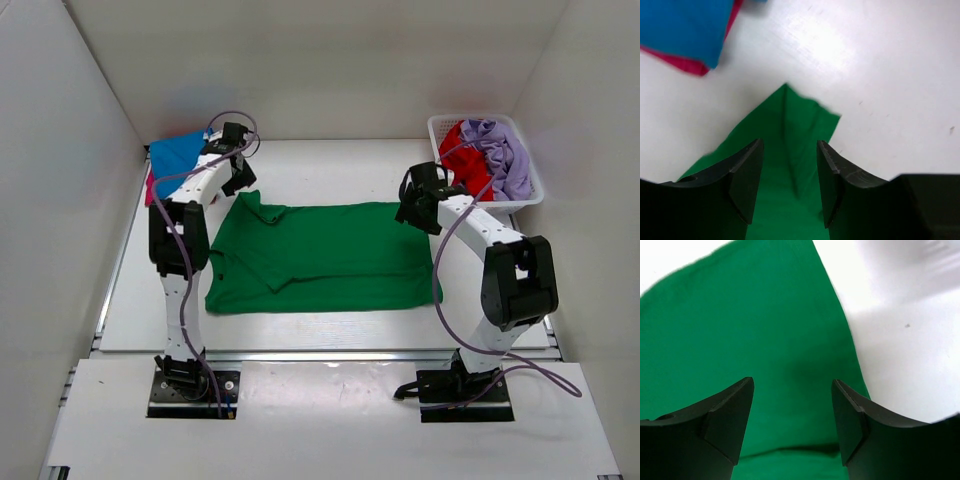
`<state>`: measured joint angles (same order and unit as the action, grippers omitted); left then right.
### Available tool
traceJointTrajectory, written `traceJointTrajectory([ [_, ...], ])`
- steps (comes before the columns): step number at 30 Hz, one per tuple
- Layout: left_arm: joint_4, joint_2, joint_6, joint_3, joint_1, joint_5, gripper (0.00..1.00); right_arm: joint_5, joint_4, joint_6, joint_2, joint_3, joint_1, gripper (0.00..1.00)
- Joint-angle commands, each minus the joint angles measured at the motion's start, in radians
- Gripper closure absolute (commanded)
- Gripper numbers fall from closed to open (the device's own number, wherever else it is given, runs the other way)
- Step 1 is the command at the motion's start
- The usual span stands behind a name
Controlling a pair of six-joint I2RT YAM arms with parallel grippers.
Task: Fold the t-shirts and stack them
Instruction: Grap the side of the flattened tshirt furthest away from the robot with both arms
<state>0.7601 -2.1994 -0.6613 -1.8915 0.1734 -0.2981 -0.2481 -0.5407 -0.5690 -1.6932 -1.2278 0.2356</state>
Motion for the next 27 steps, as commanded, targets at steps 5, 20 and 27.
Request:
traceJointTrajectory([
  [5, 0.134, -0.159, -0.026, -0.303, 0.011, 0.034, 0.4, -0.034, 0.053, -0.008, -0.023, -0.056, 0.005, 0.39],
  [20, 0.57, -0.522, -0.021, -0.924, 0.04, 0.045, 0.48, -0.016, 0.062, 0.004, -0.033, -0.058, -0.013, 0.39],
  [27, 0.613, -0.476, -0.021, -0.948, 0.041, 0.016, 0.49, -0.017, 0.067, 0.0, -0.022, -0.042, -0.007, 0.38],
])
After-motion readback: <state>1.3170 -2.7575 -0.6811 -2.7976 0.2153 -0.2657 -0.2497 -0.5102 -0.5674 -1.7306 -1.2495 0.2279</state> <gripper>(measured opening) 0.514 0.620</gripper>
